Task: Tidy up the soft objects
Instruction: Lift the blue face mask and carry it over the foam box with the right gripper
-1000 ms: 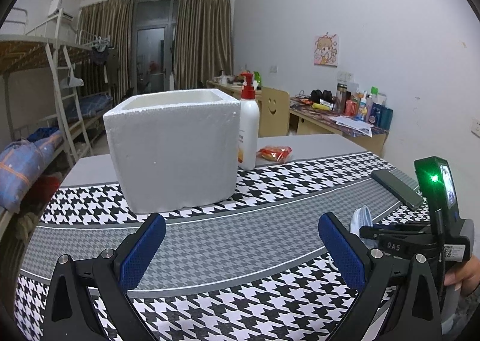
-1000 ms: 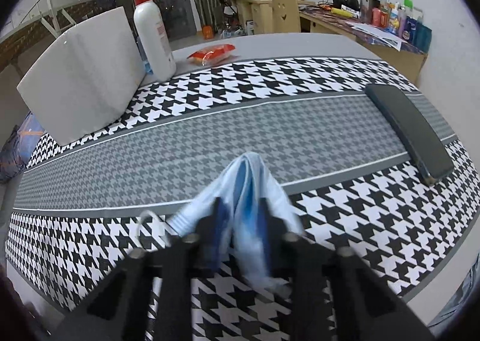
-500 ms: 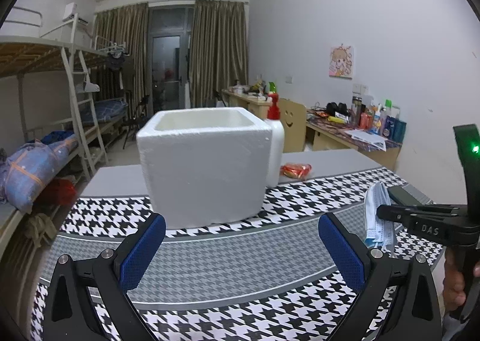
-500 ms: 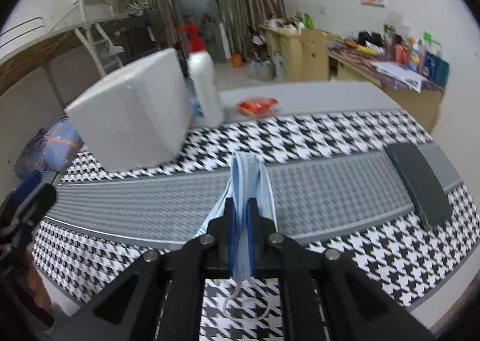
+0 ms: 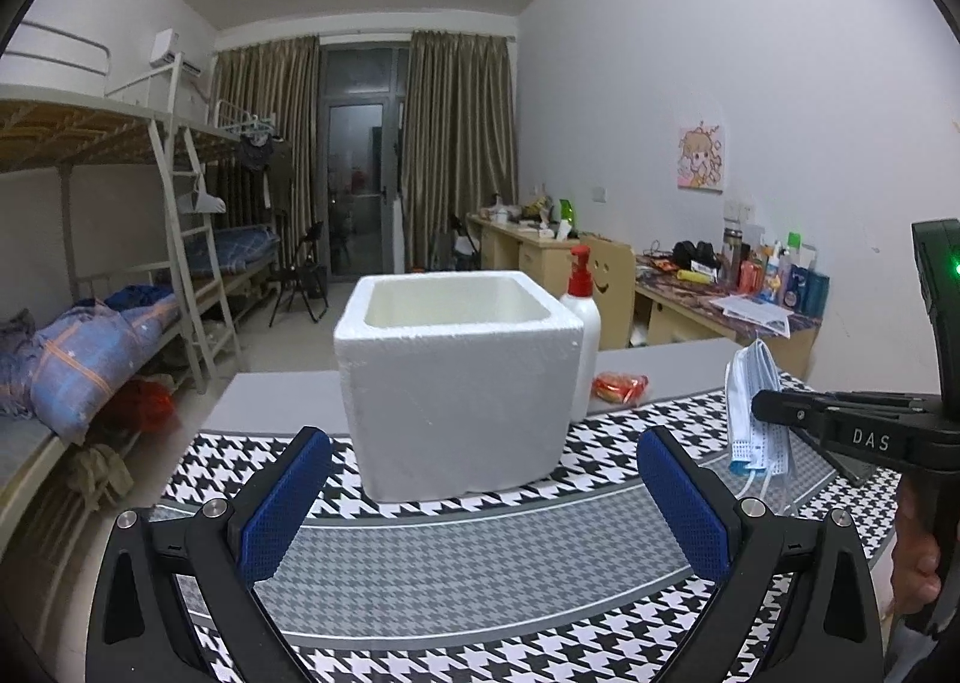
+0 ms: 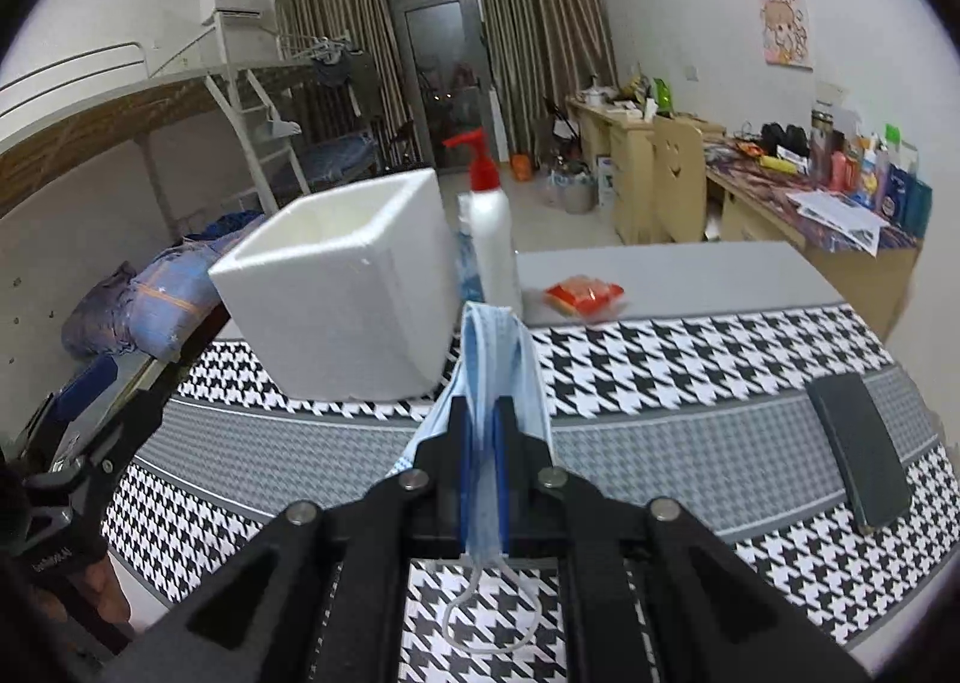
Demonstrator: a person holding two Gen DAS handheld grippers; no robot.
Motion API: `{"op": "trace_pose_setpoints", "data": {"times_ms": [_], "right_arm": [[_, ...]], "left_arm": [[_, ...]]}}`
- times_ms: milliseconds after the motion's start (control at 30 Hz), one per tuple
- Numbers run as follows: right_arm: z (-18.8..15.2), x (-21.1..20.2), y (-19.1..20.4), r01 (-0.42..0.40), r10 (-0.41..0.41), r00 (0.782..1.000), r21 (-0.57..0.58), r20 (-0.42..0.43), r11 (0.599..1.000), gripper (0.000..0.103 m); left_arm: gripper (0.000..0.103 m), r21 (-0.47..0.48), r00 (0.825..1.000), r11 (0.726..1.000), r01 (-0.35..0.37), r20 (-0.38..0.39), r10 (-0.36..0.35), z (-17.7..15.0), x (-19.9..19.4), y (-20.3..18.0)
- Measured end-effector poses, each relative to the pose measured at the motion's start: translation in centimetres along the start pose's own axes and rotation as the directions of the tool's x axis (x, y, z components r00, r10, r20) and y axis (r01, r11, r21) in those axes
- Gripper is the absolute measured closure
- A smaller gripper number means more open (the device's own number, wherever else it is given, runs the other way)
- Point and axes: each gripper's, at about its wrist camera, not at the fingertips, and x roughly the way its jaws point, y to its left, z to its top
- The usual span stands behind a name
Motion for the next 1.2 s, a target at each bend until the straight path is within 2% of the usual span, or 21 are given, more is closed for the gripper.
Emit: {"op": "trace_pose_setpoints", "data": {"times_ms": [233, 467, 800, 1200], "right_arm": [[1.3, 0.2, 1.4, -0.010, 0.010, 1.000, -0.053, 0.014, 0.999, 0.093], [4.0, -0.1, 3.2, -0.039, 0.044, 0.998, -0.097, 0.050, 0.994, 0.093], [6.8, 1.4, 6.1, -0.083, 0.091, 0.995, -0.141, 0.049, 0.986, 0.093], [10.6, 4.3, 7.8, -0.129, 0.133, 0.991, -0.115, 0.024, 0.985, 0.093]], "left_arm": [[0.001, 0.002, 0.999, 0.999, -0.039, 0.007, 0.039, 0.6, 0.0, 0.9], [0.001, -0.011, 0.998, 0.998, -0.065, 0.013, 0.065, 1.1, 0.2, 1.9], [0.001, -0.023, 0.994, 0.995, -0.102, 0.038, 0.103, 2.3, 0.0, 3.8], [0.001, -0.037, 0.991, 0.991, -0.131, 0.029, 0.132, 2.0, 0.7, 5.8]]}}
